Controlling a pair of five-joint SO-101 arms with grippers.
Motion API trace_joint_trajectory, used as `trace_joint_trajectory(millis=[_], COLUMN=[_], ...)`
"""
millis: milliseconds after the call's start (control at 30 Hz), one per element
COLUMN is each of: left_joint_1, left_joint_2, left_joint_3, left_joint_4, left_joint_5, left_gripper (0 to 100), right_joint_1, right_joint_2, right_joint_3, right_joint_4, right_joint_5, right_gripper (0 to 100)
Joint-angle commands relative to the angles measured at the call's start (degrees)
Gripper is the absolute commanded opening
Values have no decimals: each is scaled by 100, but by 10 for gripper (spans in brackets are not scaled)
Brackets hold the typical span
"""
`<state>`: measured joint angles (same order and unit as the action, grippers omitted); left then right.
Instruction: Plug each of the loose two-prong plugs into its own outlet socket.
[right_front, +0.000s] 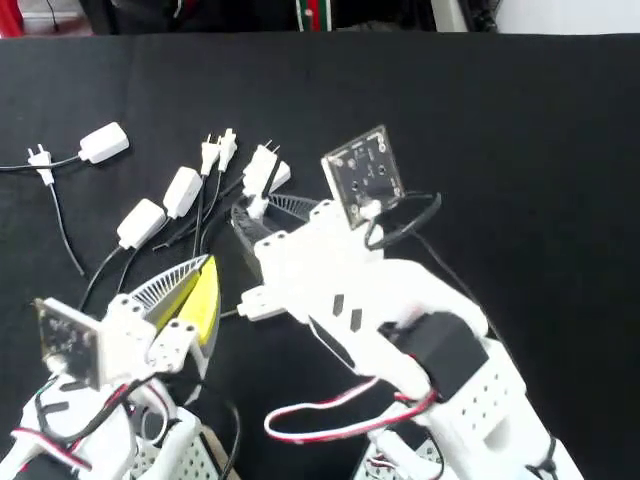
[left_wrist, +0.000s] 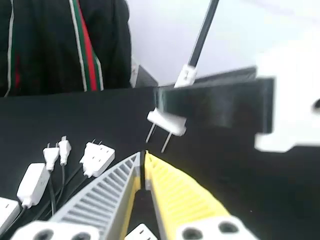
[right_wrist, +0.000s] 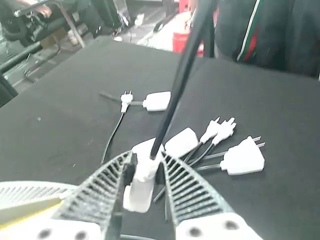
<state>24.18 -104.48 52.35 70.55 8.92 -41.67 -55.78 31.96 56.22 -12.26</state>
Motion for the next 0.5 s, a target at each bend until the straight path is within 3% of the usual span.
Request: trace_joint_trajectory(millis=[0, 200, 267, 467], left_joint_1=[488, 1393, 1411, 1402], left_joint_2=[-18, -9, 9, 9], left_joint_3=[-286, -338, -268, -66], left_joint_4=[97, 457, 545, 527], left_joint_5=[-211, -1345, -1785, -2224], left_gripper=[29, 28, 28, 28], right_joint_1=[-79, -325, -475, -571], right_joint_2=[-295, -611, -778, -1138], right_joint_3=[31, 57, 40, 40], right_joint_4=[-149, 123, 308, 580], right_joint_5=[-18, 246, 378, 589], right_gripper=[12, 12, 12, 12])
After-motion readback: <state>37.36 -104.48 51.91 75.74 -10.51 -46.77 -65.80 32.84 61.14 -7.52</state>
